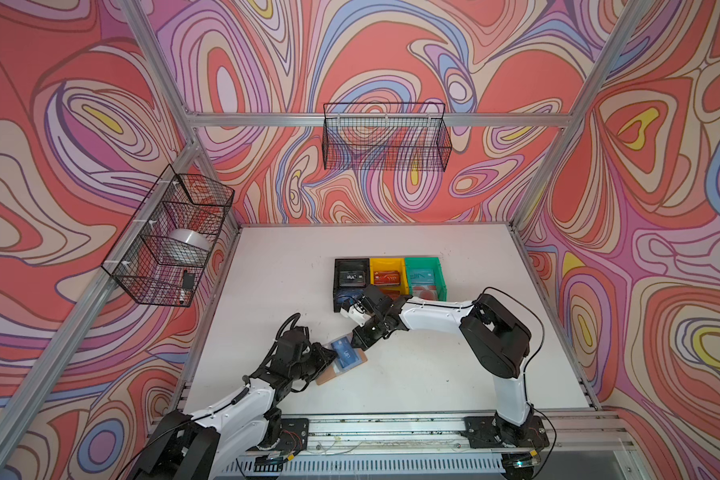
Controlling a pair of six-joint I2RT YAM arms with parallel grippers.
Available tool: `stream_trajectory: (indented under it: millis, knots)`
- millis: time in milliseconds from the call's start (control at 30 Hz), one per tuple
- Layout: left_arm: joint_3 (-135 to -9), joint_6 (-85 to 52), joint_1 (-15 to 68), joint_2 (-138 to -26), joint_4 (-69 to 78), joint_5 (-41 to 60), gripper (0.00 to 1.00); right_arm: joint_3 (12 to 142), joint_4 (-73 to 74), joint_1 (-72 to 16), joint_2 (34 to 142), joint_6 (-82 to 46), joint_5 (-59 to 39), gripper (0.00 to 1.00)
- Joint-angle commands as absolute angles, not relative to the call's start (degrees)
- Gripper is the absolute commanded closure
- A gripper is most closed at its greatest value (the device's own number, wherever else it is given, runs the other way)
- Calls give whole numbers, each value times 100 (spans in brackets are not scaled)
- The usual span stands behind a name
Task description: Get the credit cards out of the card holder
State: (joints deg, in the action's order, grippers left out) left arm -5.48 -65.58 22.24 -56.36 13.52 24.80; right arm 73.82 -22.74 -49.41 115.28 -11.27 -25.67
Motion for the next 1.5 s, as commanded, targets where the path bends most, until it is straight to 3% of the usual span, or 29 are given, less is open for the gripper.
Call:
stream_trajectory:
  millis: [0, 1067, 1167, 1333, 1467]
  knots:
    - [-547, -6529, 2234, -5721, 1411, 2405, 84, 7327, -2461, -4948, 11801, -1134, -2486, 91]
    - [-643, -6572, 2233, -6159, 1771, 2476, 86, 7294, -2417, -4950, 11874, -1145, -2549, 91]
    - [-671, -6565, 2240, -6226, 1836, 2491, 88, 7294, -2404, -4949, 11886, -1157, -2564, 91]
    - [-669, -6563, 2235, -6327, 1932, 2528, 99, 7290, -2408, -4948, 11887, -1160, -2566, 91]
    - [-673, -6574, 2239, -6353, 1962, 2547, 98, 7286, -2425, -4949, 11909, -1144, -2566, 91]
